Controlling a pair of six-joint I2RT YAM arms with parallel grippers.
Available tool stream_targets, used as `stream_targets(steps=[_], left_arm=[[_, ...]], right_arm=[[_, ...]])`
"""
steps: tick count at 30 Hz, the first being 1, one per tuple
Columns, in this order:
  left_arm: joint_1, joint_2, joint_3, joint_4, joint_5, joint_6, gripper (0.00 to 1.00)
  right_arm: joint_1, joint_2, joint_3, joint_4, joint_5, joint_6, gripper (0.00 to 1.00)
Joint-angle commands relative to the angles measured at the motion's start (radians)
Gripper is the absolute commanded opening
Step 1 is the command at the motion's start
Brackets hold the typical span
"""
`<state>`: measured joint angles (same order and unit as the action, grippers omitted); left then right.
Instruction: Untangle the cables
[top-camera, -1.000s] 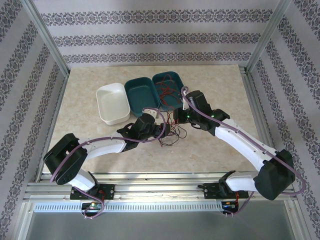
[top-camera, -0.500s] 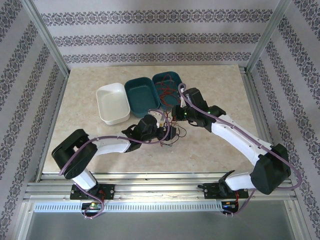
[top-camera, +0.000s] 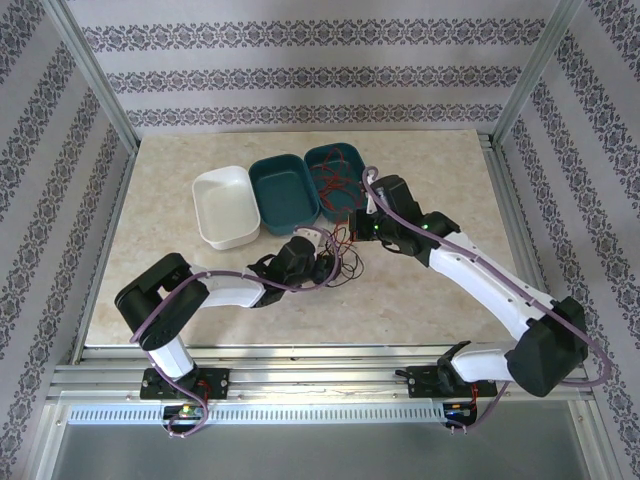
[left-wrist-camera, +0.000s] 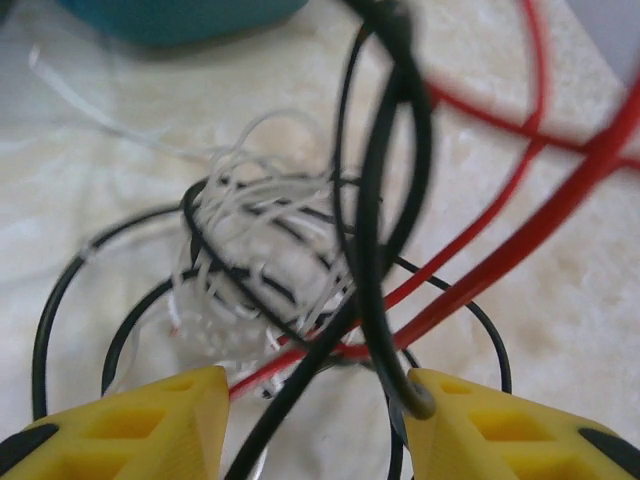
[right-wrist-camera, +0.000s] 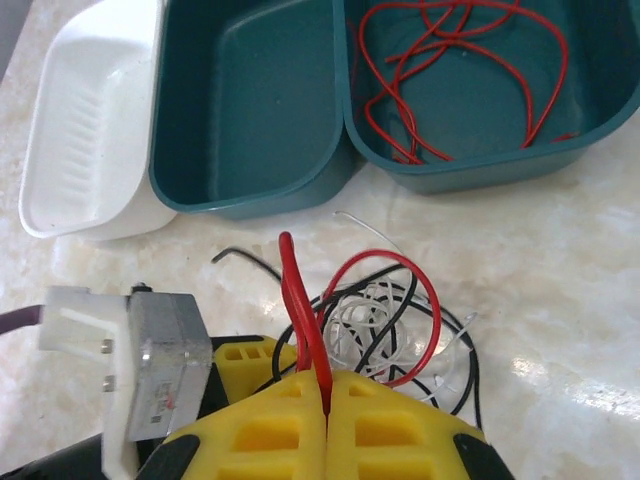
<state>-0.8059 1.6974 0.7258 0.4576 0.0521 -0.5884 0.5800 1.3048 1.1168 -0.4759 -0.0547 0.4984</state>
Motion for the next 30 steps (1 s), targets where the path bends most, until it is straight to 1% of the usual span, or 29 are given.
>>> stream_targets(steps=[1,3,6,12,19,22,28,30], left_arm=[[-0.015,-0.018,-0.043,0.021,-0.003,-0.03,0.49],[-0.015,-0.021,-0.057,0.023,-0.009,-0.037,0.48],[-0.015,-0.021,-0.065,0.03,-0.014,-0.046,0.43],[-0.013,-0.013,-0.062,0.022,-0.015,-0.056,0.26],[-0.013,-0.01,-0.072,0.024,-0.008,-0.077,0.15],[-0.013,-0.01,-0.074,0.02,-0.001,-0.077,0.12],[-0.013,-0.005,-0.075,0.009,0.003,-0.083,0.01],[-0.012,-0.004,-0.074,0.008,0.004,-0.086,0.0]], right_arm=[[-0.003,-0.053,0.054,-0.044,0.054,-0.038,0.0],[-0.006,-0.07,0.065,-0.064,0.067,-0.046,0.0],[-0.014,-0.099,0.081,-0.08,0.072,-0.056,0.0],[-0.027,-0.139,0.144,-0.14,0.084,-0.086,0.0],[-0.051,-0.166,0.225,-0.198,0.108,-0.143,0.0],[-0.067,-0.176,0.256,-0.215,0.108,-0.163,0.0],[-0.104,-0.195,0.309,-0.227,0.092,-0.184,0.0],[-0.113,-0.194,0.331,-0.236,0.105,-0.201,0.0]])
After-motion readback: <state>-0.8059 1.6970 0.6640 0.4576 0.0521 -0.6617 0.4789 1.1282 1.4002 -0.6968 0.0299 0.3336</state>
